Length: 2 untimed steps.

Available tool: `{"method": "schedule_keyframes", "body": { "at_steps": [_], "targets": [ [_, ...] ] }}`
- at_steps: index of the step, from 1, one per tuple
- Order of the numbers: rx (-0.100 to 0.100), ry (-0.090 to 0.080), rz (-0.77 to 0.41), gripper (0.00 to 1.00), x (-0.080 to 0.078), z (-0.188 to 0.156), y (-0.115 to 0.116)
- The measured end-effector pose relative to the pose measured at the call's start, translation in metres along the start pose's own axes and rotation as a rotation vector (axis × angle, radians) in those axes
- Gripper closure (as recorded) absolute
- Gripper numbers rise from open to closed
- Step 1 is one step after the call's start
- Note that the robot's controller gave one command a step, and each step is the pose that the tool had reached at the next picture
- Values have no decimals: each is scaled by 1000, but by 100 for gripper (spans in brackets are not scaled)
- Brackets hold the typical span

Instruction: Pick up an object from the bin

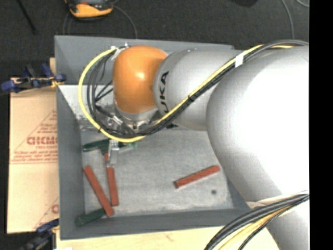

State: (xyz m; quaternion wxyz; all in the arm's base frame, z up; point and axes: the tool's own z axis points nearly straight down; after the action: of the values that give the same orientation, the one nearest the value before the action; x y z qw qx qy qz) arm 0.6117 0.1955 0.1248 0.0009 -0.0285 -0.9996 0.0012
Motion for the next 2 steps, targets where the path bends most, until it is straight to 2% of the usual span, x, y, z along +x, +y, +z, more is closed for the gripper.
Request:
{"method": "schedule_keyframes", "body": {
  "at_steps": [1,2],
  "targets": [
    [-4,-8,-247,100,-29,52,-34],
    [-4,-7,-246,100,-29,52,-34]
  ]
}}
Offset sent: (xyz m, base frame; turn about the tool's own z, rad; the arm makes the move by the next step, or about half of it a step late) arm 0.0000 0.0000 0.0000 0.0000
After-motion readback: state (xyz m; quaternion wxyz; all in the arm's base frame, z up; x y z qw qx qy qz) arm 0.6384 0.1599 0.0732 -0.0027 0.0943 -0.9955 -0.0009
